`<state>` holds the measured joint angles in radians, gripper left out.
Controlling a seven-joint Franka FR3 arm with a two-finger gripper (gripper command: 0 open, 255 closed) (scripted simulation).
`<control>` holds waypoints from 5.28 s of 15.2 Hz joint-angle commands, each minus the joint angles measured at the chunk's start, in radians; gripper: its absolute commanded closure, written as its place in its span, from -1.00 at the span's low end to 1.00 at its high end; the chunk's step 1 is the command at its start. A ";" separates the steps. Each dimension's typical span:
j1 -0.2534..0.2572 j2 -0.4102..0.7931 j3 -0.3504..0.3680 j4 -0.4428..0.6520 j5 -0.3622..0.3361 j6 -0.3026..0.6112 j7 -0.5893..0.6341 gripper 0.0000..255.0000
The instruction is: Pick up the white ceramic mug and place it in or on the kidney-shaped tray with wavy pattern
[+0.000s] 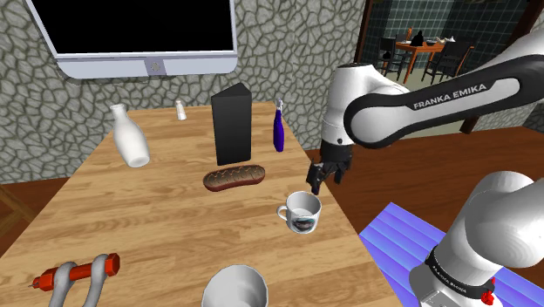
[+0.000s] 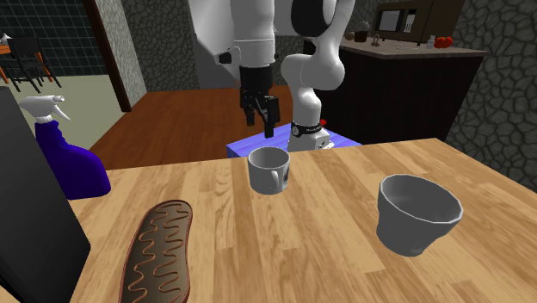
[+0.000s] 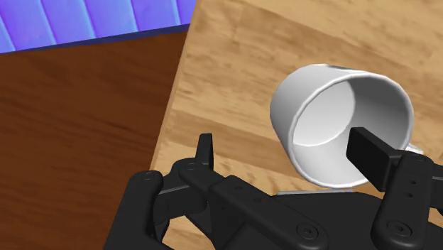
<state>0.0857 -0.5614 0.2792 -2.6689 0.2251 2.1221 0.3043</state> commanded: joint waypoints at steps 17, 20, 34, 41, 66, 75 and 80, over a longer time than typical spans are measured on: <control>-0.001 0.159 0.067 -0.046 0.010 0.242 0.045 -1.00; -0.001 0.159 0.067 -0.046 0.010 0.242 0.045 1.00; 0.000 0.089 0.049 0.003 0.005 0.123 0.045 1.00; -0.001 0.036 0.032 0.063 -0.003 0.011 0.047 1.00; -0.065 0.664 0.077 0.847 -0.229 -0.162 0.178 1.00; -0.008 0.973 0.065 1.252 -0.333 -0.274 0.223 1.00; -0.011 0.980 0.063 1.194 -0.336 -0.210 0.224 1.00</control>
<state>0.0747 0.4160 0.3429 -1.4658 -0.1102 1.9005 0.5283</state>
